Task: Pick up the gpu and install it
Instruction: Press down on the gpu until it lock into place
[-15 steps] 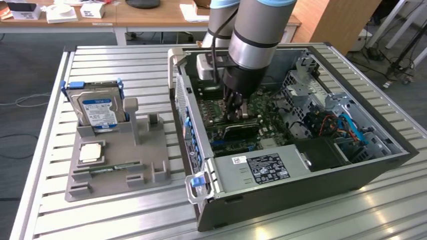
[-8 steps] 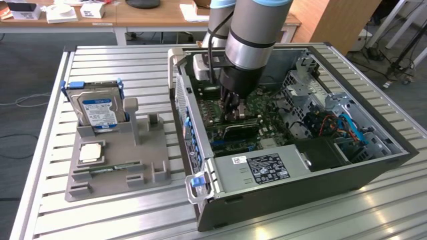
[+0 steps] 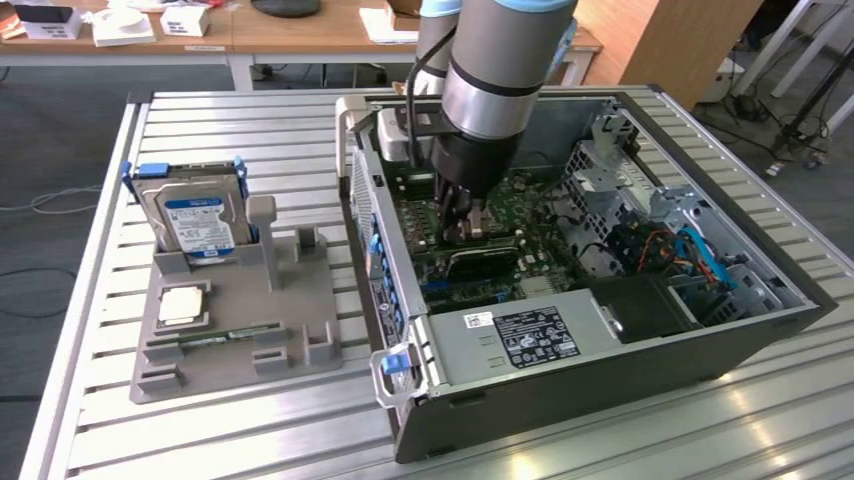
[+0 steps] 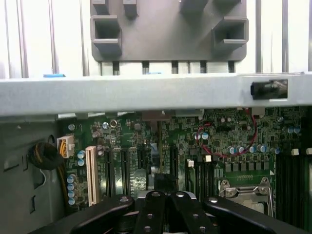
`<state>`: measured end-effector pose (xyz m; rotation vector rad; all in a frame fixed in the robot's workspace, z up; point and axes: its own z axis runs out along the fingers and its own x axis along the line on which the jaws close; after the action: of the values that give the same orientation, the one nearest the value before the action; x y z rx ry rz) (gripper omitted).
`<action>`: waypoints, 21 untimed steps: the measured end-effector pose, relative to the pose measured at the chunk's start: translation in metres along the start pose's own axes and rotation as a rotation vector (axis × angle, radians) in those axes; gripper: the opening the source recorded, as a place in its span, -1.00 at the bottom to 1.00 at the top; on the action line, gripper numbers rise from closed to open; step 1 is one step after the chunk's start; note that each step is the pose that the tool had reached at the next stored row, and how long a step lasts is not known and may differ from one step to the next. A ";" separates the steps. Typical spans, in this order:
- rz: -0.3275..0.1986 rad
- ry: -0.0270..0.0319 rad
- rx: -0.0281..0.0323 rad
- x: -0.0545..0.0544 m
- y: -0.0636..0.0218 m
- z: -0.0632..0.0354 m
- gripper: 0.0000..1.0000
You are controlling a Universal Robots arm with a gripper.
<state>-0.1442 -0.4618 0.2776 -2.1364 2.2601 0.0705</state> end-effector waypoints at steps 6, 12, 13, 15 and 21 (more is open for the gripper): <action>0.000 -0.0006 0.0047 0.001 0.0153 0.0002 -0.79; 0.000 -0.0006 0.0061 0.001 0.0207 0.0002 -0.79; 0.000 -0.0006 0.0061 0.001 0.0207 0.0002 -0.79; 0.000 -0.0006 0.0061 0.001 0.0208 0.0002 -0.79; 0.000 -0.0007 0.0061 0.001 0.0209 -0.0112 -0.79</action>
<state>-0.1651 -0.4618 0.2890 -2.1329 2.2572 0.0642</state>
